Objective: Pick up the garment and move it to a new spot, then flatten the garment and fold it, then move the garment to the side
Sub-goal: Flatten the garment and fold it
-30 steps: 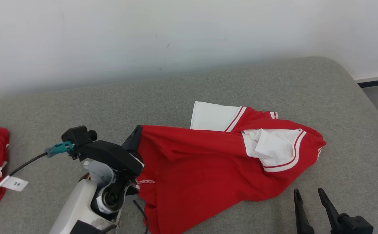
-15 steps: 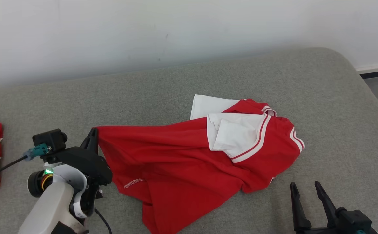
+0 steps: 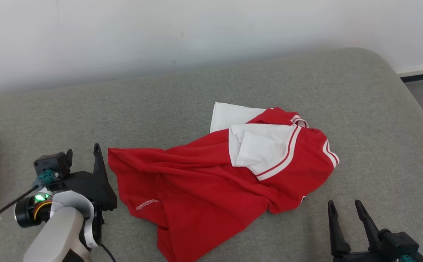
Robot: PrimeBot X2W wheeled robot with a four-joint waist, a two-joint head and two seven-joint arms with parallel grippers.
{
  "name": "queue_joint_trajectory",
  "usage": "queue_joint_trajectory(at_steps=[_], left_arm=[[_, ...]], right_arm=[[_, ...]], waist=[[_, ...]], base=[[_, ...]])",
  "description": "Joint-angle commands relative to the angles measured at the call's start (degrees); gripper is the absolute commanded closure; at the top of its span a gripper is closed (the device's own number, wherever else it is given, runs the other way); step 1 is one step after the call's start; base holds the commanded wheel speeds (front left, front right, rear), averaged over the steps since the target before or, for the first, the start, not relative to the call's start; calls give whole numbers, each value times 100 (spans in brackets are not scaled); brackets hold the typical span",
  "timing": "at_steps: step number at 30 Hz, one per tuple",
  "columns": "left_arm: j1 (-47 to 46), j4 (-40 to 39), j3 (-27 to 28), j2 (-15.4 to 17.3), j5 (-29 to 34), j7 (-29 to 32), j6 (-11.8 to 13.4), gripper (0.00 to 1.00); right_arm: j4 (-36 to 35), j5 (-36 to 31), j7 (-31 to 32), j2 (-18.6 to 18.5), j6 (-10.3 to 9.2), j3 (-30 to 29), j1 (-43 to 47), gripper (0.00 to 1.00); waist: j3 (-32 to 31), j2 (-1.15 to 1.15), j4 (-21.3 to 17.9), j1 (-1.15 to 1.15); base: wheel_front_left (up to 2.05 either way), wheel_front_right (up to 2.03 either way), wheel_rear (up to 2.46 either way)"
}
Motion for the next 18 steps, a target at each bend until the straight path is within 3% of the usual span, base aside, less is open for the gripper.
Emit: queue_joint_trajectory(at_steps=[1,8,11,13,18], left_arm=[[13,-2,-12,-4,108,-94,86,0],[283,-323,-311,-256,158,186,165,0],[540,-636,-571,-459,200,613,333,0],[859,-1003,-742,-585,152,1073,585,0],[1142,-1487,-870,-686,50,1489,767,0]], right_arm=[[-10,-39,19,2,5,-2,64,0],[-18,6,57,1,5,20,125,0],[6,28,69,1,5,59,178,0],[15,39,70,1,5,110,189,0],[17,51,64,1,5,147,206,0]], waist=[[-64,0,67,0],[-226,0,239,0],[-308,0,263,0],[-369,0,228,0],[-407,0,151,0]], base=[[0,0,0],[0,0,0],[0,0,0],[0,0,0],[0,0,0]])
